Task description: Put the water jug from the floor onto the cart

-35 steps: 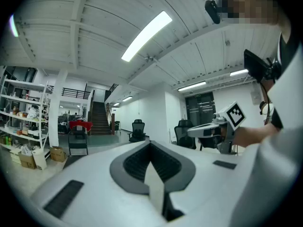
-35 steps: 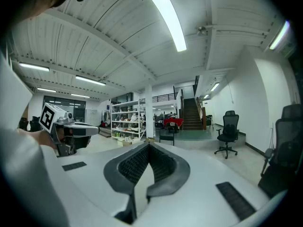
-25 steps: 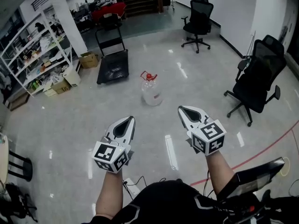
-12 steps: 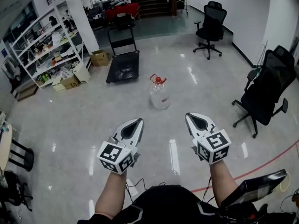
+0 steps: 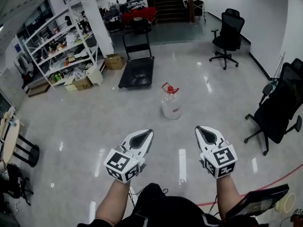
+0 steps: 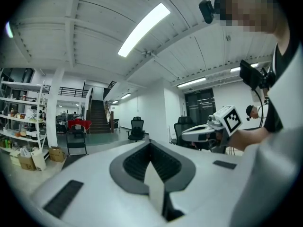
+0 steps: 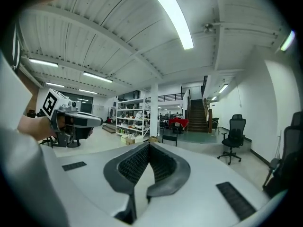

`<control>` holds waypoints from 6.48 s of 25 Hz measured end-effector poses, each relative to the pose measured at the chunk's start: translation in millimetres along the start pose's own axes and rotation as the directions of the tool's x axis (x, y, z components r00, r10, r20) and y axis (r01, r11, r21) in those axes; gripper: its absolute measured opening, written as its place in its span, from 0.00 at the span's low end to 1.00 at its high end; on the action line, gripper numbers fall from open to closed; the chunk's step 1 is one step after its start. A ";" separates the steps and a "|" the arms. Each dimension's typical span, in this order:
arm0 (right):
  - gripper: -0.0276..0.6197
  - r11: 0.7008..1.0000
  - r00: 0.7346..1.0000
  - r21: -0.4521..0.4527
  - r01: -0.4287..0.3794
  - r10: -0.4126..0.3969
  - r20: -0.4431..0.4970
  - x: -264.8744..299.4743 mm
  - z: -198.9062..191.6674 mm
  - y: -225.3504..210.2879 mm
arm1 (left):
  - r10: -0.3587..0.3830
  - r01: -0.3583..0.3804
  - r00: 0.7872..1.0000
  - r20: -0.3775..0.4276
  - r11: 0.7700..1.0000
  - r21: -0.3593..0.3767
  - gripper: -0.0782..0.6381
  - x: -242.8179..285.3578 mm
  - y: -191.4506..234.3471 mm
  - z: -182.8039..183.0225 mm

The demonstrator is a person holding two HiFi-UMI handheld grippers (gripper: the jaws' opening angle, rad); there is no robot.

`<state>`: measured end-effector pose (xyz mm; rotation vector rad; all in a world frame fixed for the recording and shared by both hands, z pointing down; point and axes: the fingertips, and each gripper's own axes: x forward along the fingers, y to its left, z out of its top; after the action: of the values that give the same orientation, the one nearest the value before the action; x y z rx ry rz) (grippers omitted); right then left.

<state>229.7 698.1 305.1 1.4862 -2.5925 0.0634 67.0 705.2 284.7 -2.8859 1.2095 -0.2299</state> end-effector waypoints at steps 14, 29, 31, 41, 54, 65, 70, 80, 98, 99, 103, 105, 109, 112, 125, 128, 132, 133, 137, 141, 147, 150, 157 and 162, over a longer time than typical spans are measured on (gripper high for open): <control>0.04 0.997 0.998 0.055 0.056 -0.054 -0.035 176.1 6.4 -69.7 | -0.023 0.024 1.000 0.005 0.998 -0.051 0.11 113.4 171.1 -19.2; 0.04 0.997 0.998 0.055 0.053 -0.053 -0.015 359.0 35.3 -175.6 | -0.046 0.044 0.999 -0.013 0.995 -0.088 0.11 270.3 316.8 -21.9; 0.04 0.998 0.999 0.048 0.035 -0.035 -0.003 383.5 38.8 -193.9 | -0.037 0.035 0.999 -0.015 0.996 -0.086 0.11 296.9 332.8 -18.2; 0.04 0.998 0.997 0.013 -0.068 0.068 0.034 494.1 60.7 -293.3 | 0.032 -0.033 0.999 -0.016 0.998 -0.058 0.11 416.3 396.9 6.6; 0.04 1.000 1.000 0.030 0.000 0.000 0.000 632.7 67.6 -342.1 | -0.024 0.024 1.000 -0.001 0.998 -0.061 0.11 507.0 520.4 -1.0; 0.04 0.993 0.993 0.078 0.086 -0.078 -0.090 711.3 27.3 -397.5 | -0.057 0.044 0.994 -0.094 0.990 -0.132 0.11 594.3 602.5 -45.5; 0.10 0.987 0.983 0.142 0.069 -0.043 -0.178 744.5 -27.1 -428.6 | -0.088 0.047 0.984 -0.154 0.966 -0.253 0.13 645.9 612.5 -77.5; 0.16 0.948 0.918 0.283 0.145 -0.022 -0.396 786.1 -169.0 -470.4 | -0.179 0.063 0.907 -0.381 0.953 -0.298 0.14 726.3 613.3 -207.6; 0.24 0.725 0.686 0.489 0.485 0.032 -0.727 783.7 -472.6 -430.3 | -0.372 0.041 0.597 -0.711 0.899 -0.436 0.26 771.7 601.1 -533.4; 0.25 0.715 0.680 0.495 0.493 0.038 -0.732 785.2 -480.8 -427.4 | -0.379 0.041 0.581 -0.720 0.897 -0.439 0.27 771.3 601.3 -544.7; 0.25 0.662 0.673 0.537 0.523 0.066 -0.737 789.2 -509.4 -416.0 | -0.398 0.073 0.518 -0.757 0.902 -0.425 0.34 769.5 595.1 -584.2; 0.25 0.632 0.672 0.555 0.541 0.071 -0.737 790.1 -521.2 -410.0 | -0.416 0.085 0.502 -0.758 0.896 -0.436 0.34 769.4 589.8 -596.6; 0.25 0.590 0.667 0.574 0.568 0.079 -0.741 793.3 -535.7 -398.2 | -0.445 0.077 0.488 -0.751 0.879 -0.470 0.34 770.5 585.4 -612.2; 0.25 0.579 0.646 0.552 0.600 0.056 -0.761 789.3 -544.5 -401.9 | -0.457 0.061 0.475 -0.752 0.870 -0.490 0.34 770.7 583.5 -621.9; 0.23 0.539 0.638 0.574 0.617 0.085 -0.766 797.9 -558.4 -401.5 | -0.486 0.051 0.443 -0.753 0.853 -0.520 0.18 767.7 577.5 -637.5; 0.20 0.508 0.655 0.597 0.621 0.082 -0.751 800.0 -553.3 -403.4 | -0.504 0.061 0.431 -0.749 0.844 -0.533 0.18 764.1 574.9 -635.9; 0.19 0.497 0.681 0.621 0.606 0.080 -0.728 807.8 -539.9 -404.3 | -0.519 0.035 0.436 -0.736 0.826 -0.562 0.18 759.0 570.4 -630.2; 0.18 0.495 0.685 0.625 0.604 0.078 -0.724 809.9 -535.8 -405.0 | -0.518 0.020 0.445 -0.731 0.822 -0.570 0.18 758.7 570.4 -627.2; 0.18 0.510 0.712 0.642 0.573 0.078 -0.698 818.4 -505.1 -414.8 | -0.509 -0.008 0.494 -0.705 0.808 -0.589 0.18 758.4 577.6 -598.6; 0.18 0.551 0.735 0.655 0.517 0.107 -0.669 826.6 -453.1 -425.8 | -0.491 -0.021 0.539 -0.684 0.804 -0.594 0.18 757.5 590.5 -548.5; 0.18 0.591 0.758 0.659 0.465 0.120 -0.642 845.9 -348.2 -434.8 | -0.457 -0.027 0.616 -0.642 0.802 -0.596 0.18 753.2 624.9 -448.3; 0.18 0.631 0.790 0.658 0.412 0.113 -0.603 874.6 -294.4 -449.7 | -0.402 -0.024 0.690 -0.602 0.819 -0.574 0.18 765.3 658.3 -397.6; 0.18 0.698 0.838 0.642 0.318 0.109 -0.534 941.4 -179.9 -446.5 | -0.317 -0.013 0.789 -0.527 0.848 -0.529 0.18 760.9 742.7 -297.0; 0.18 0.750 0.871 0.619 0.232 0.123 -0.476 1011.8 -111.4 -445.8 | -0.245 -0.020 0.848 -0.469 0.871 -0.491 0.18 767.1 816.0 -241.0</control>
<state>123.2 -380.1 552.3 1.4497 -2.1633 1.3096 -13.4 -399.8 576.2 -3.4792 1.3014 -0.8919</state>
